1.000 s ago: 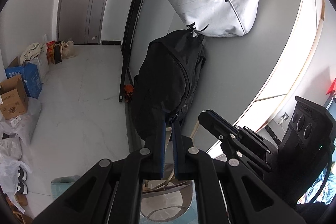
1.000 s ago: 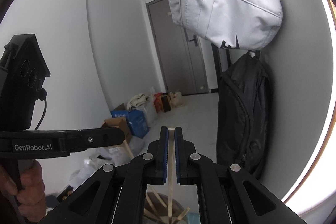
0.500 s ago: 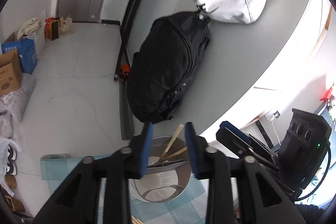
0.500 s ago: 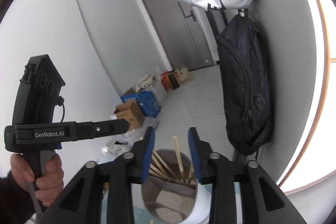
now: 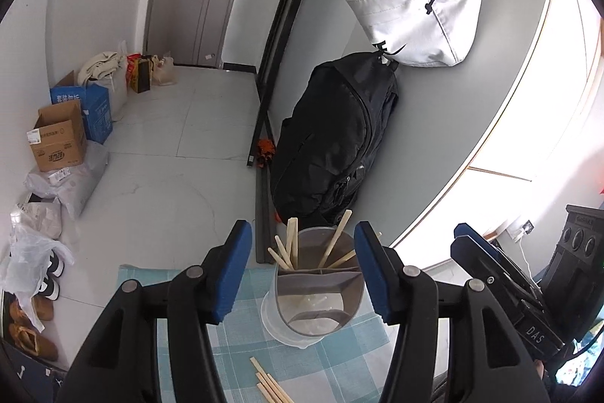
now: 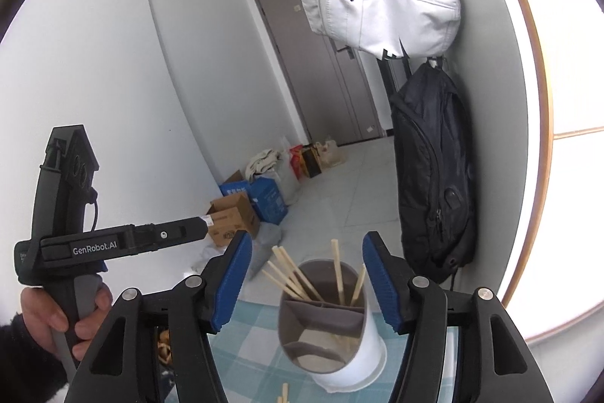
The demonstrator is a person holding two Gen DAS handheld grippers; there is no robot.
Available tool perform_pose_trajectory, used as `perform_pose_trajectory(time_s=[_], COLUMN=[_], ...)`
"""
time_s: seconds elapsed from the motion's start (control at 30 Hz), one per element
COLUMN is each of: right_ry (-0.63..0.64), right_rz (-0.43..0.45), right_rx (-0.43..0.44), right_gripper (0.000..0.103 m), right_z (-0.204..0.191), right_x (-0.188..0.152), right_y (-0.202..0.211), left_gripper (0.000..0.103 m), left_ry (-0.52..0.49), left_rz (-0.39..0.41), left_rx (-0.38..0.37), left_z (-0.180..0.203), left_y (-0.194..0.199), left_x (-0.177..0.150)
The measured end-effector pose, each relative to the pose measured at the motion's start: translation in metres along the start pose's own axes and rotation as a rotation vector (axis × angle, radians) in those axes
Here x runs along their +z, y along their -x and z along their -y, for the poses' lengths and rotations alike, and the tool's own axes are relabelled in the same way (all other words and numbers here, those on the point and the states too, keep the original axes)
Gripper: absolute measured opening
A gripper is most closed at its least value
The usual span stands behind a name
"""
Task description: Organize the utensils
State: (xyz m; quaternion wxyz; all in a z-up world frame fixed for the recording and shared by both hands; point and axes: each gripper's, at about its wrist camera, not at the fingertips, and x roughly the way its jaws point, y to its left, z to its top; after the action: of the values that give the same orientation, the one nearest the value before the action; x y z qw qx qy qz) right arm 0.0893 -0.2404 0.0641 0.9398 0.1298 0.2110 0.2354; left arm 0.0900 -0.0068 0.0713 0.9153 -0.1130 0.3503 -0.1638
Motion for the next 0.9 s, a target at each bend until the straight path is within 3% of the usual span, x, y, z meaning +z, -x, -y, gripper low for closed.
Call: perform_pose_trajectory(time_s=[0.13, 0.43, 0.57, 0.9], right_ry=[0.008, 0.057, 0.083, 0.167], right_rz=[0.018, 0.056, 0.076, 0.102], right_rx=[0.007, 0.036, 0.049, 0.083], right_gripper=[0.068, 0.074, 0.08, 0.084], right_z=[-0.01, -0.034, -0.045, -0.071], right_x=[-0.001, -0.006, -0.013, -0.045], right_y=[0.015, 0.043, 0.056, 0.084], left_gripper=[0.065, 0.066, 0.077, 0.08], left_ry=[-0.008, -0.022, -0.031, -0.007], left_rz=[0.034, 0.087, 0.125, 0.16], left_rx=[0.025, 0.055, 0.078, 0.113], left_z=[0.005, 0.011, 0.015, 0.009], left_y=[0.014, 0.042, 0.053, 0.069], left_x=[-0.005, -0.024, -0.035, -0.071])
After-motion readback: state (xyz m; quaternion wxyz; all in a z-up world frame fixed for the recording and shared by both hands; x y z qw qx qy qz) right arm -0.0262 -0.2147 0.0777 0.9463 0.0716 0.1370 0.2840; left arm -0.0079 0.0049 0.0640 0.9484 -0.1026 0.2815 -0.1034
